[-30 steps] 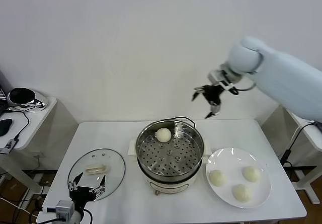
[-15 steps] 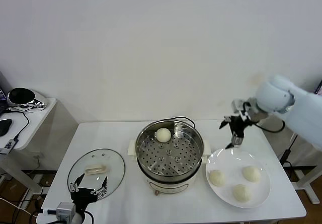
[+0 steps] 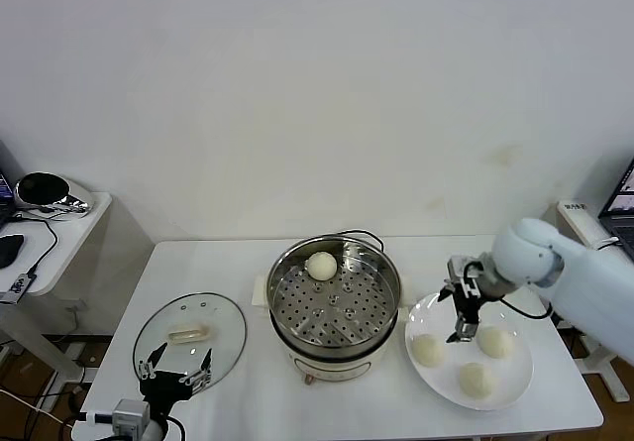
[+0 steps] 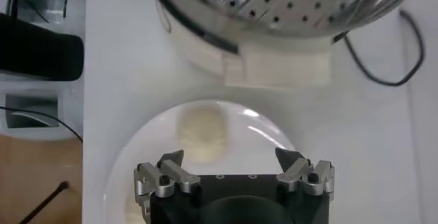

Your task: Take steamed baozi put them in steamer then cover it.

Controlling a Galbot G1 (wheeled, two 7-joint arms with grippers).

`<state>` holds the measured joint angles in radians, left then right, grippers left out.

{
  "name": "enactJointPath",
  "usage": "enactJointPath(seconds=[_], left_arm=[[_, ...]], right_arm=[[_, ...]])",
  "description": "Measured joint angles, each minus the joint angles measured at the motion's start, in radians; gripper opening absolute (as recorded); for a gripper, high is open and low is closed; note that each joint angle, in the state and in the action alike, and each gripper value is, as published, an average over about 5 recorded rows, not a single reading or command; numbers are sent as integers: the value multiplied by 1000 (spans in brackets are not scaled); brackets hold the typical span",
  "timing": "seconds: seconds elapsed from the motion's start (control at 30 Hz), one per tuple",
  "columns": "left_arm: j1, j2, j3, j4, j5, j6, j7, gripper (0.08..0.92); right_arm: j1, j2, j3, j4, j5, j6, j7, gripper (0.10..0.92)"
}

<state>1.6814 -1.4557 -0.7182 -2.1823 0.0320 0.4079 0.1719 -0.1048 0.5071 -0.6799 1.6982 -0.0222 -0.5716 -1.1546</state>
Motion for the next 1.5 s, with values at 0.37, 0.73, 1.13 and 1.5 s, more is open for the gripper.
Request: enactJointPath(seconds=[0.37,0.73,1.13,1.5], left_arm=[[-1,-2,-1,20,4,0,0,823],[-5,-4,-3,38,8,-1,0,823],[-15,-4,-4,60,9,-1,-1,823],[-19,-5,-1,70,11,0,-1,823]], right_arm=[[-96,48,25,-32,-61,0,22,823],[-140,101,35,-81,-110,14,28,823],[-158,132,37,-121,-137,28,30,803],[-167,132,48,-132,-136,31,30,610]])
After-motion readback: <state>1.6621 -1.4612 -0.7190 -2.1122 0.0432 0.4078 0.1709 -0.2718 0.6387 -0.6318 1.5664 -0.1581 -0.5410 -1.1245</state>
